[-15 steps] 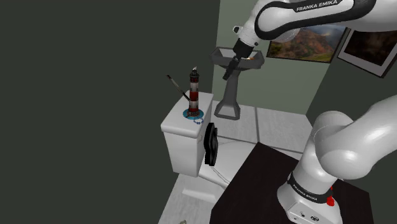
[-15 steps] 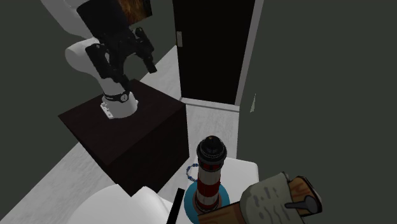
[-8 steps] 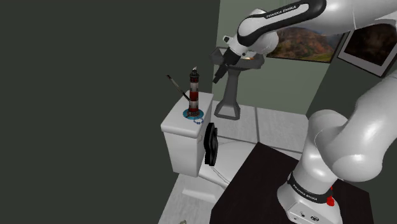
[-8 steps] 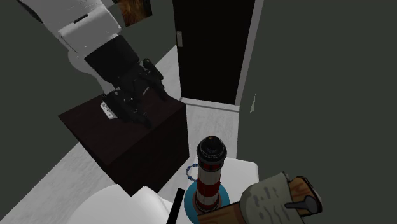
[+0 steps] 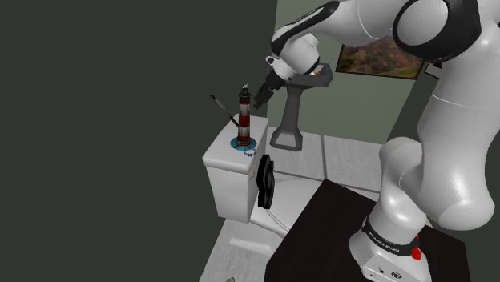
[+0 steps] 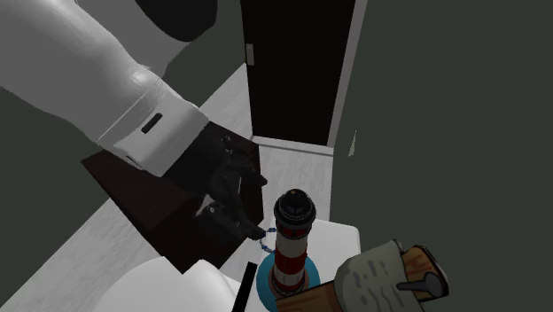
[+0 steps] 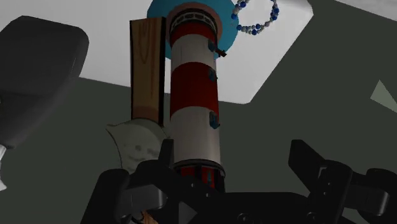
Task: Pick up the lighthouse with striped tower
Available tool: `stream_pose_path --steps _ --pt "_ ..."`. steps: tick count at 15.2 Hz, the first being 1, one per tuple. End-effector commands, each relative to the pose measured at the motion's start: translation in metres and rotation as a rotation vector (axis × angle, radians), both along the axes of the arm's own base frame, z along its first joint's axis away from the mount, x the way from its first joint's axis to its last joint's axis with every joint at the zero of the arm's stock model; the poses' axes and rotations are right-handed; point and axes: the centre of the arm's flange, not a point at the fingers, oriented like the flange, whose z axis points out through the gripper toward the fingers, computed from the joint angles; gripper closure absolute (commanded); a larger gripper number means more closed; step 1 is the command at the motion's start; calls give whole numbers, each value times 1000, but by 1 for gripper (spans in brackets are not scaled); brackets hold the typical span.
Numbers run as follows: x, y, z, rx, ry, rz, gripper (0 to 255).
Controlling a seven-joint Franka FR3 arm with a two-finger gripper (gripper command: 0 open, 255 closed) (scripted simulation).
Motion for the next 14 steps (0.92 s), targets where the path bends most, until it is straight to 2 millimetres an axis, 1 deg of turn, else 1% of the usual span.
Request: stream_pose_path --steps 1,2,3,9,10,12,13,14 --pt "29 -3 -13 21 -46 56 0" --pt "41 -5 -19 30 -60 79 0" --pt "45 -6 -21 32 -64 86 0" --pt "45 -6 -53 32 -64 86 0" --pt "45 -6 -61 32 -64 86 0" --pt "45 -6 -61 32 -64 86 0" --pt "45 -5 -61 32 -64 86 255" --pt "45 -5 -61 32 -64 86 255"
